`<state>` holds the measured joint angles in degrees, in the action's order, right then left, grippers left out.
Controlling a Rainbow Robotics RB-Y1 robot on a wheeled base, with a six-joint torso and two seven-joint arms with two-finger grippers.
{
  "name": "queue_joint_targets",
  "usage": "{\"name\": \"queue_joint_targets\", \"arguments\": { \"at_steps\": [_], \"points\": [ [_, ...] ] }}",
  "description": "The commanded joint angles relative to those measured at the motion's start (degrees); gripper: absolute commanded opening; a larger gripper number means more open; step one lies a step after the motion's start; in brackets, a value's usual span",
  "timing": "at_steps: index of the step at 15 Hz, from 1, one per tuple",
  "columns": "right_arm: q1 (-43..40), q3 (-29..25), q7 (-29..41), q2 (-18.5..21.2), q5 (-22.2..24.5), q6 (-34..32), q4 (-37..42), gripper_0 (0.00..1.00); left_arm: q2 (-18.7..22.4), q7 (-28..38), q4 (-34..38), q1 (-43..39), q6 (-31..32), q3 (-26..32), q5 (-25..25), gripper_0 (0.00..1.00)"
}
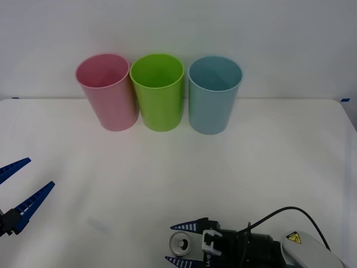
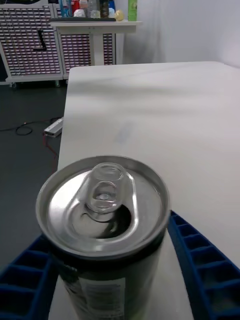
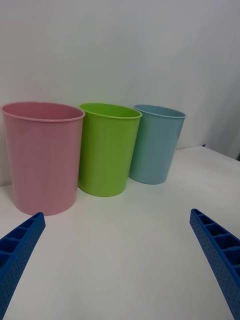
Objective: Grasp the object on the table and drop it into the matching bin: aluminum can to the light blue bin, PET bottle to the pink bin.
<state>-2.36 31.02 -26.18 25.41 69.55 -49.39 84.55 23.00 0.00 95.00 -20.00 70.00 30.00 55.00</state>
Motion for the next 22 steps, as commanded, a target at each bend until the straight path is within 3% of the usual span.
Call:
{"name": "queue_joint_targets", "arguments": {
  "at_steps": [1,9,16,22],
  "points": [
    [-0.01,0.0,-0.1,-0.01,-0.21,0.0,0.0,0.0,0.0,0.0,0.0,0.0,0.0,0.0,0.0,1.0],
    [-0.54,-1.23,-0.1,0.87,-3.64,-0.35,1.5,0.0,0.0,0.0,0.0,0.0,0.0,0.0,0.0,1.0],
    [-5.38,-8.88,2.97,2.54,-6.71,0.17,10.72,0.0,0.0,0.0,0.0,0.0,0.0,0.0,0.0,1.0],
    [-8.72,-18.28,16.51,2.28,-7.15,-1.5,19.34,0.0,0.0,0.0,0.0,0.0,0.0,0.0,0.0,1.0]
  ]
}}
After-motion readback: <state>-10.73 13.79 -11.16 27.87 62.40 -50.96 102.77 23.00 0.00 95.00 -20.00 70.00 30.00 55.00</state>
